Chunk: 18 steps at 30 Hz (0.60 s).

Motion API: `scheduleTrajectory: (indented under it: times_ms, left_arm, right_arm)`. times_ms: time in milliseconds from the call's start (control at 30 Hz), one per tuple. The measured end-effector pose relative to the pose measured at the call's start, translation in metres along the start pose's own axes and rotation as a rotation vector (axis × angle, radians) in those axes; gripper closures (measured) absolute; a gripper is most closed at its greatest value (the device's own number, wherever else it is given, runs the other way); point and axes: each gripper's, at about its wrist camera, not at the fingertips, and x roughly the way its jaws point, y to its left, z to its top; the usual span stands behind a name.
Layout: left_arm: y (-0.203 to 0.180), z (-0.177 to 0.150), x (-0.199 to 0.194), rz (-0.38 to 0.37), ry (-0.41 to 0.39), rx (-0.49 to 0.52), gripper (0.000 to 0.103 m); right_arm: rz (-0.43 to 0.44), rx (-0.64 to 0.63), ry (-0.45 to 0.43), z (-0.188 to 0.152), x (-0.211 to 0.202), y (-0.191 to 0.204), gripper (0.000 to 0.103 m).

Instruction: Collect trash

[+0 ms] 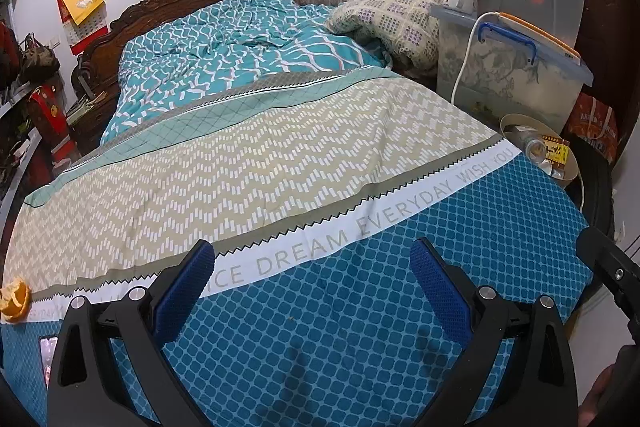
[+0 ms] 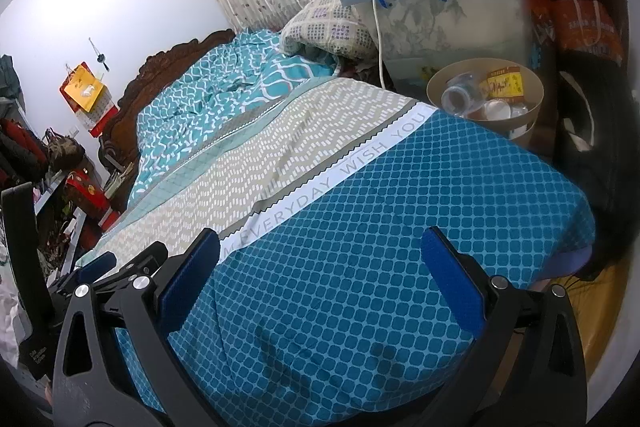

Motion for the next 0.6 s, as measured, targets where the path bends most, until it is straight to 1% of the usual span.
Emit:
scheduleTrajectory:
  times_ms: [267,600]
  left_arm:
    - [0.0013,-0.0014,0.0048,0.006,0.014,-0.002,0.009]
    - [0.0,-0.0035,0.0077,0.028,0.026,0.002,0.009]
  right_arm:
    - [-0.032,-0.037,0.021,-0.0033,0.006,0.0059,0.003]
    - [-0.091,-0.061,0.02,-0.0062,0.0077,0.0062,0.003]
